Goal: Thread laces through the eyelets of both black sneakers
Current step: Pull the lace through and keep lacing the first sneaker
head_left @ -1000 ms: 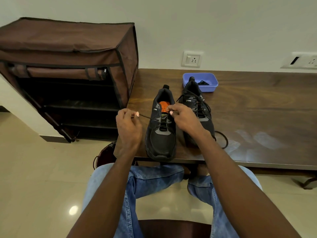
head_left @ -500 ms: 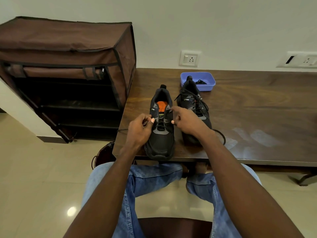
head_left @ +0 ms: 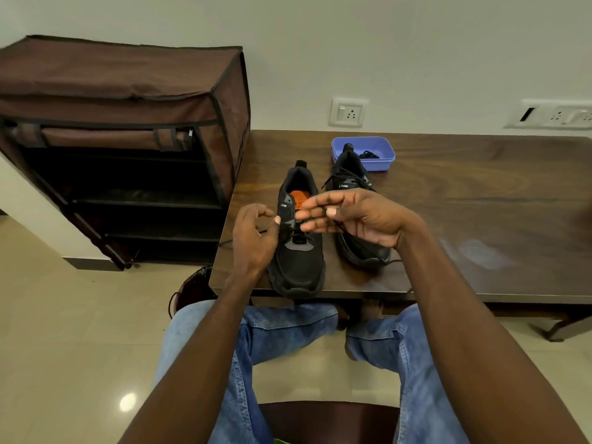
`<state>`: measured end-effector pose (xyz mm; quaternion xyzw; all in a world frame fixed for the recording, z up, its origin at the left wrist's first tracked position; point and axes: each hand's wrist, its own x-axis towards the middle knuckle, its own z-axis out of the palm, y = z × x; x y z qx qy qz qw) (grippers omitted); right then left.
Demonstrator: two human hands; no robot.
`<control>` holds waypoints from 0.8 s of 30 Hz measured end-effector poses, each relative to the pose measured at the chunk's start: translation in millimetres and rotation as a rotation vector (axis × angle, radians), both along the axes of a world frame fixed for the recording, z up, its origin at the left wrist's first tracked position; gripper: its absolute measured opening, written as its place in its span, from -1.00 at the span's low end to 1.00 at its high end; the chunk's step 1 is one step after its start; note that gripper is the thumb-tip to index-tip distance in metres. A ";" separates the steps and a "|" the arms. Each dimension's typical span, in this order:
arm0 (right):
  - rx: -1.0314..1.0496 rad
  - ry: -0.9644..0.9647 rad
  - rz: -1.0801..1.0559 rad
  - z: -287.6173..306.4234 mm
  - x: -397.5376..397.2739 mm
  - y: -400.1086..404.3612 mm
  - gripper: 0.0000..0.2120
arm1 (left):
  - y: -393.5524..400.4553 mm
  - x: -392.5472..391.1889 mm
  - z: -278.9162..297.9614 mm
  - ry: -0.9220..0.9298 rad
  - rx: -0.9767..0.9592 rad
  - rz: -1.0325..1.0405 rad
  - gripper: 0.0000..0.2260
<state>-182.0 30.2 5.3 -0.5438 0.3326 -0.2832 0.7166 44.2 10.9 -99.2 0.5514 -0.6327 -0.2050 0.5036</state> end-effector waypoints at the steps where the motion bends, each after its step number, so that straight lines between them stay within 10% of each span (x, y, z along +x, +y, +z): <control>1: 0.017 -0.077 -0.017 0.8 -0.9 0.5 -0.60 | 0.6 0.7 2.5 0.073 0.016 -0.024 -0.94; 5: -0.085 -0.094 -0.183 -2.4 12.9 3.4 -0.63 | 10.2 5.9 23.8 0.652 0.555 -0.605 -0.81; 11: -0.264 0.109 -0.437 -6.5 31.4 7.8 -0.80 | 11.2 8.0 20.6 0.693 0.796 -1.139 -0.43; 15: -0.286 0.268 -0.591 -3.5 27.3 4.7 -0.90 | 12.5 12.9 25.3 0.713 0.792 -0.933 -0.72; 19: -0.243 0.962 -0.809 -16.4 3.6 -12.6 -0.83 | 3.3 21.0 29.1 0.834 0.630 -0.520 -0.90; 24: -0.243 1.387 -0.673 -24.3 8.1 -6.6 -0.89 | -4.5 24.1 26.3 1.059 0.400 -0.287 -0.90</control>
